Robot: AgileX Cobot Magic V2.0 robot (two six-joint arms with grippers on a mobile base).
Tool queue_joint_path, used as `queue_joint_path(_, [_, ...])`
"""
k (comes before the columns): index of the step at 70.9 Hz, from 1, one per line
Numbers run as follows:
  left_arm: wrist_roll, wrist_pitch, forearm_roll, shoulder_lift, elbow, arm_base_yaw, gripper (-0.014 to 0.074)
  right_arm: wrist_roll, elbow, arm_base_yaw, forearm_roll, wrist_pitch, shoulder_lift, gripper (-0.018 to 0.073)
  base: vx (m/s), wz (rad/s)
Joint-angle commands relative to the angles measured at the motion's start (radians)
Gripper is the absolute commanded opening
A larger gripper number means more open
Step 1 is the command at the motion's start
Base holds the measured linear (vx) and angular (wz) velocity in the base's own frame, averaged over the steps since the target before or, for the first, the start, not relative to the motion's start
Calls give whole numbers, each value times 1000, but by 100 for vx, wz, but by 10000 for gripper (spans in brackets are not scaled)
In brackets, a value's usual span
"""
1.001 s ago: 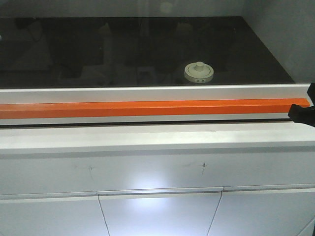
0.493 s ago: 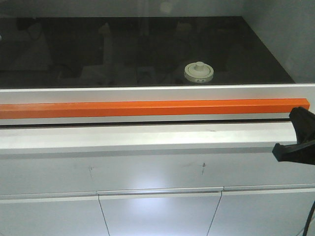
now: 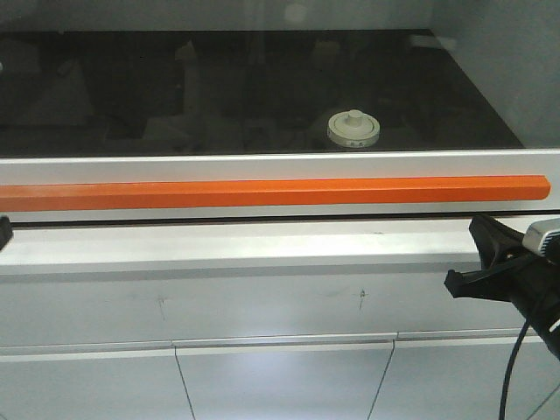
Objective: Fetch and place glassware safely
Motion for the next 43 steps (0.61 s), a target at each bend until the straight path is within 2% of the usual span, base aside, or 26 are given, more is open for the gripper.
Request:
queue_joint_path(1, [-5, -198, 27, -7, 77, -2, -7, -15, -24, -2, 7, -137, 28, -3, 0, 0])
queue_joint_path(7, [-10, -322, 28, -4, 155, -2, -7, -33, -28, -2, 24, -166, 65, -3, 0, 0])
queue_joint_path(15, [-10, -431, 28, 19, 222, -2, -7, -61, -41, -2, 48, -214, 107, -3, 0, 0])
queue_joint_path(43, [-10, -487, 28, 74, 233, -2, -7, -61, -146, -2, 56, -226, 258, -3, 0, 0])
